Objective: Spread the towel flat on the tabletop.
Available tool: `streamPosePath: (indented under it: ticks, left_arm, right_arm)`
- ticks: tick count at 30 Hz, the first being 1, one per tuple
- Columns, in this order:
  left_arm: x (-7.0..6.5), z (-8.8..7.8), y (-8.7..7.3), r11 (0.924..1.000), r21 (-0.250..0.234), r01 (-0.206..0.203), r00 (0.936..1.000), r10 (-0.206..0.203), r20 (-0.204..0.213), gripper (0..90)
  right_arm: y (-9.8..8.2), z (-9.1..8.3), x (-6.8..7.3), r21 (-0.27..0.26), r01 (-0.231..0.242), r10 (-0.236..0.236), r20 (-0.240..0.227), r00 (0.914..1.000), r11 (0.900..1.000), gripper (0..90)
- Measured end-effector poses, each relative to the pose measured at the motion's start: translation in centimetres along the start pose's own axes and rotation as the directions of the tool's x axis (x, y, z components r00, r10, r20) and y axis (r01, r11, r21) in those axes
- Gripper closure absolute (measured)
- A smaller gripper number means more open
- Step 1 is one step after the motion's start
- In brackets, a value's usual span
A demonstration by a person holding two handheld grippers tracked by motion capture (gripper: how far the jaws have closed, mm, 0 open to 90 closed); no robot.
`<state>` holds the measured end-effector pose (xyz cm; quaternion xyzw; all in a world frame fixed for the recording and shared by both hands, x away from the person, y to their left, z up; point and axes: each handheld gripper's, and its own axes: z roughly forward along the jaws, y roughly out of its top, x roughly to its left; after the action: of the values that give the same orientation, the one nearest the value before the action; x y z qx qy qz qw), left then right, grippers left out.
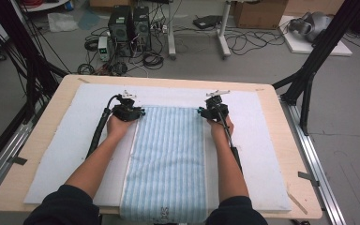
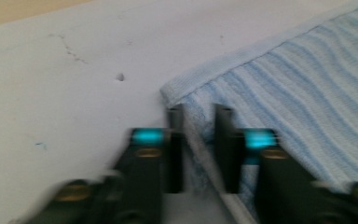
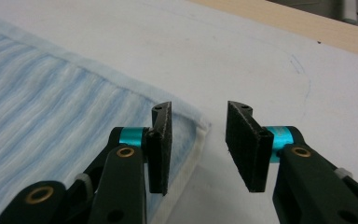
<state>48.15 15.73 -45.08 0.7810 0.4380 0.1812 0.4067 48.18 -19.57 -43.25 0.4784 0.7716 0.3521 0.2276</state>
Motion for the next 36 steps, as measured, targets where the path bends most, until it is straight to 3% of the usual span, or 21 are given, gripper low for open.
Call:
streamPosePath:
  ticks: [4, 6, 7, 9, 11, 14, 19, 22, 23, 25, 28, 32, 36]
  left_arm:
    - [0.0, 0.1, 0.1, 0.9999, -0.001, 0.017, 0.9998, -0.017, -0.005, 87.3]
    - [0.2, 0.2, 0.1, 0.9992, -0.005, 0.039, 0.9992, -0.039, -0.011, 87.6]
    - [0.3, 0.2, 0.1, 0.9986, -0.008, 0.053, 0.9985, -0.053, -0.016, 87.6]
    - [0.6, 0.3, 0.2, 0.9968, -0.010, 0.079, 0.9966, -0.080, -0.020, 87.7]
    - [0.9, 0.5, 0.4, 0.9964, -0.010, 0.084, 0.9961, -0.085, -0.026, 87.6]
    - [1.6, 1.0, 1.0, 0.9929, -0.015, 0.118, 0.9922, -0.119, -0.037, 87.6]
    - [2.4, 1.3, 1.8, 0.9915, -0.044, 0.122, 0.9905, -0.125, -0.058, 87.5]
    - [2.5, 1.7, 1.7, 0.9916, -0.054, 0.117, 0.9919, -0.120, -0.042, 85.7]
    - [2.6, 1.8, 1.6, 0.9932, -0.040, 0.109, 0.9929, -0.111, -0.042, 79.4]
    - [2.6, 1.6, 1.6, 0.9921, -0.046, 0.116, 0.9910, -0.119, -0.061, 56.3]
    - [2.9, 1.1, 1.6, 0.9939, -0.021, 0.108, 0.9911, -0.109, -0.076, 47.0]
    - [3.0, 0.0, 1.2, 0.9917, -0.001, 0.128, 0.9906, -0.128, -0.047, 46.1]
    - [2.4, -0.9, 0.5, 0.9903, 0.024, 0.137, 0.9906, -0.137, -0.005, 51.7]
  right_arm:
    - [-0.5, -0.5, 0.1, 0.025, -0.009, 0.010, -0.038, 0.9992, 1.000, 60.4]
    - [-0.9, -0.1, 0.1, 0.063, -0.015, 0.019, -0.068, 0.9975, 0.998, 62.4]
    - [-1.1, 0.2, 0.2, 0.088, -0.003, 0.010, -0.077, 0.9970, 0.996, 65.4]
    - [-1.1, 0.3, 0.3, 0.071, 0.003, 0.003, -0.083, 0.9965, 0.997, 84.0]
    - [-0.8, 0.6, 0.7, 0.068, 0.045, -0.042, -0.049, 0.9979, 0.997, 86.1]
    - [-0.4, 1.2, 0.8, 0.056, 0.035, -0.033, -0.027, 0.9991, 0.998, 86.4]
    - [0.0, 1.7, 0.6, 0.006, 0.012, -0.013, 0.031, 0.9994, 1.000, 88.7]
    - [0.1, 1.7, 0.1, -0.023, -0.053, 0.054, 0.027, 0.9982, 0.998, 88.7]
    - [0.1, 1.7, 0.0, -0.024, -0.055, 0.055, 0.023, 0.9982, 0.998, 88.5]
    - [-0.1, 1.7, 0.0, -0.009, -0.054, 0.054, 0.021, 0.9983, 0.999, 83.4]
    - [0.0, 1.4, -0.4, -0.012, -0.066, 0.067, 0.022, 0.9975, 0.998, 71.4]
    - [0.1, 0.4, -0.9, -0.033, -0.115, 0.114, -0.016, 0.9933, 0.993, 61.7]
    - [-0.4, -0.2, -0.2, 0.001, -0.084, 0.084, -0.100, 0.9915, 0.996, 60.3]
